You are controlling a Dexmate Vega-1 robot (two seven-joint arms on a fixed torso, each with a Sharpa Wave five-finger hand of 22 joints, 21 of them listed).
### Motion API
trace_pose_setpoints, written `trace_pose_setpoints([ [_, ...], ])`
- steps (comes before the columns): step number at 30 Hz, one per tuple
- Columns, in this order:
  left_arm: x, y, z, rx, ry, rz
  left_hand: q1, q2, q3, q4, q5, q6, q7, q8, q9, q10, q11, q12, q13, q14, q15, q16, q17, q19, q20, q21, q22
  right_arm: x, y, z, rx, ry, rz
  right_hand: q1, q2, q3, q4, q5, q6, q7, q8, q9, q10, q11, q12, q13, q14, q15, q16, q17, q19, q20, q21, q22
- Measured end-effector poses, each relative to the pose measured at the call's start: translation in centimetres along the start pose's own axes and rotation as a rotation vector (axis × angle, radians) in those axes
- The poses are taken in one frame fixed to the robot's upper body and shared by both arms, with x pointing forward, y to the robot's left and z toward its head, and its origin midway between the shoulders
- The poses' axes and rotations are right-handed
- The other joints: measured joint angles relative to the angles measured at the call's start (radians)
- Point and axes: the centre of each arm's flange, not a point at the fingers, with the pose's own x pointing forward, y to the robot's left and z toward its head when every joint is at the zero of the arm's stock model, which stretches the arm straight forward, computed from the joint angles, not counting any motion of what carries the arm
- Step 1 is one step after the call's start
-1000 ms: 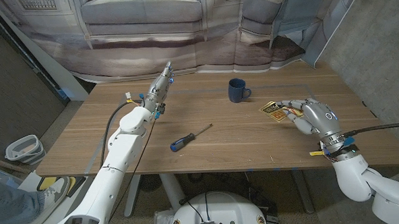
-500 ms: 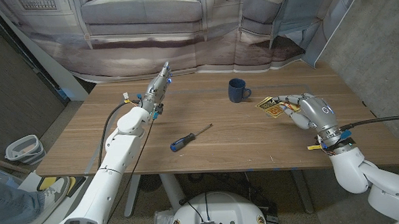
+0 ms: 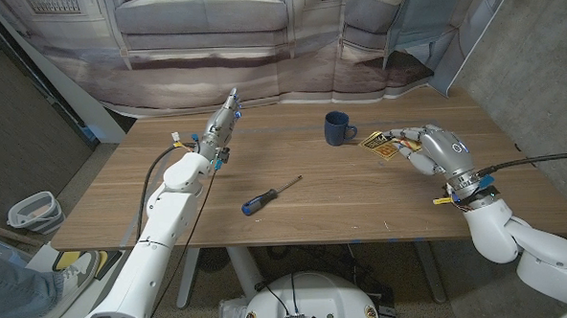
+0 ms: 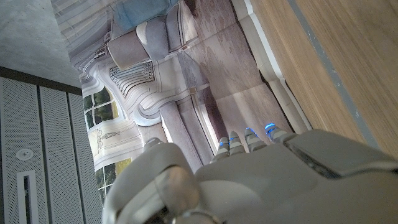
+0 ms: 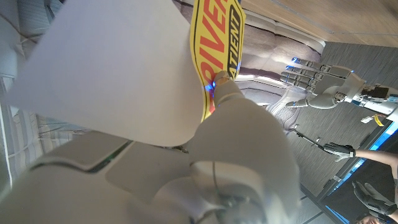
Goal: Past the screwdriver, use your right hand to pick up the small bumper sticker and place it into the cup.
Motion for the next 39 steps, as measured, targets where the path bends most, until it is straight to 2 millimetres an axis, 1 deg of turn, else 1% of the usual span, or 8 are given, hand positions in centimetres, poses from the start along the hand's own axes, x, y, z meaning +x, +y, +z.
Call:
trace_pose_setpoints([
  [4, 0.0, 0.1, 0.0, 0.0, 0.0, -0.001, 0.0, 0.0, 0.0, 0.0, 0.0, 0.0, 0.0, 0.0, 0.0, 0.0, 0.0, 0.0, 0.0, 0.0, 0.0, 0.0, 0.0, 0.0, 0.0, 0.0, 0.0, 0.7, -0.2, 0.0, -0.004, -0.013, -0.005, 0.0, 0.0, 0.0, 0.0, 0.0, 0.0, 0.0, 0.0, 0.0, 0.0, 0.0, 0.0, 0.0, 0.0, 0.0, 0.0, 0.005, 0.0, 0.0, 0.0, 0.0],
  [13, -0.1, 0.2, 0.1, 0.001, -0.003, -0.001, 0.005, 0.005, 0.0, 0.0, 0.0, 0.0, 0.0, 0.0, 0.0, 0.0, 0.0, 0.0, 0.0, 0.0, 0.0, 0.0, 0.0, 0.0, 0.0, 0.0, 0.0, 1.7, -0.3, 0.1, -0.009, -0.03, -0.013, 0.0, 0.0, 0.0, 0.0, 0.0, 0.0, 0.0, 0.0, 0.0, 0.0, 0.0, 0.0, 0.0, 0.004, -0.004, 0.0, 0.005, 0.0, 0.0, 0.0, -0.002],
  [17, -0.1, 0.3, 0.0, 0.001, -0.003, 0.002, 0.005, 0.005, 0.0, 0.0, 0.0, 0.0, 0.0, 0.0, 0.0, 0.0, 0.0, 0.0, 0.0, 0.0, 0.0, 0.0, 0.0, 0.0, 0.0, 0.0, 0.0, 1.6, -0.2, 0.2, -0.008, -0.034, -0.011, 0.0, 0.0, 0.0, 0.0, 0.0, 0.0, 0.0, 0.0, 0.0, 0.0, 0.0, 0.0, 0.0, 0.006, -0.006, 0.0, 0.005, 0.0, 0.0, 0.0, -0.004],
  [18, -0.1, 0.4, 0.1, 0.001, -0.004, 0.001, 0.005, 0.005, 0.0, 0.0, 0.0, 0.0, 0.0, 0.0, 0.0, 0.0, 0.0, 0.0, 0.0, 0.0, 0.0, 0.0, 0.0, 0.0, 0.0, 0.0, 0.0, 2.2, -0.3, 0.2, -0.009, -0.041, -0.019, 0.0, 0.0, 0.0, 0.0, 0.0, 0.0, 0.0, 0.0, 0.0, 0.0, 0.0, 0.0, 0.0, 0.006, -0.006, 0.0, 0.005, 0.0, 0.0, 0.0, -0.005],
  [31, -0.5, 0.7, 0.0, 0.001, -0.006, 0.009, 0.005, 0.005, 0.0, 0.0, 0.0, 0.0, 0.0, 0.0, 0.0, 0.0, 0.0, 0.0, 0.0, 0.0, 0.0, 0.0, 0.0, -0.004, 0.004, 0.0, 0.0, 3.4, -0.2, 0.5, 0.003, -0.072, -0.031, 0.0, 0.0, 0.003, 0.003, -0.004, 0.0, 0.0, 0.0, 0.0, 0.003, 0.003, 0.0, 0.0, 0.005, -0.005, 0.0, 0.005, 0.0, 0.0, 0.0, -0.005],
  [33, -0.6, 0.7, 0.1, 0.001, -0.007, 0.009, 0.005, 0.005, 0.0, 0.0, 0.0, 0.0, 0.0, 0.0, 0.0, 0.0, 0.0, 0.0, 0.0, 0.0, 0.0, 0.0, 0.0, -0.004, 0.004, 0.0, 0.0, 3.7, -0.2, 0.6, 0.005, -0.079, -0.034, 0.0, 0.0, 0.003, 0.003, -0.004, 0.0, 0.0, -0.007, 0.0, 0.003, 0.003, 0.0, 0.0, 0.005, -0.005, 0.0, 0.005, 0.0, 0.0, 0.0, -0.005],
  [36, -0.7, 0.8, 0.0, 0.001, -0.007, 0.012, 0.005, 0.005, 0.0, 0.0, 0.0, 0.0, 0.0, 0.0, 0.0, 0.0, 0.0, 0.0, 0.0, 0.0, 0.0, 0.0, 0.0, -0.004, 0.004, 0.0, 0.0, 4.2, -0.2, 0.6, 0.007, -0.089, -0.037, 0.0, 0.0, 0.003, 0.003, -0.004, -0.004, 0.004, -0.007, 0.0, 0.003, 0.003, 0.0, -0.001, 0.005, -0.005, 0.0, 0.005, 0.0, 0.0, 0.0, -0.005],
  [39, -0.8, 0.8, 0.1, 0.001, -0.009, 0.013, 0.005, 0.005, 0.0, 0.0, 0.0, 0.0, 0.0, 0.0, 0.0, 0.0, 0.0, 0.0, 0.0, 0.0, 0.0, 0.0, 0.0, -0.004, 0.004, 0.0, 0.0, 4.2, -0.2, 0.7, 0.012, -0.093, -0.035, 0.0, 0.0, 0.003, 0.003, -0.004, -0.006, 0.006, -0.007, 0.0, 0.003, 0.003, 0.0, -0.001, 0.005, -0.005, 0.0, 0.005, 0.0, 0.0, 0.0, -0.005],
])
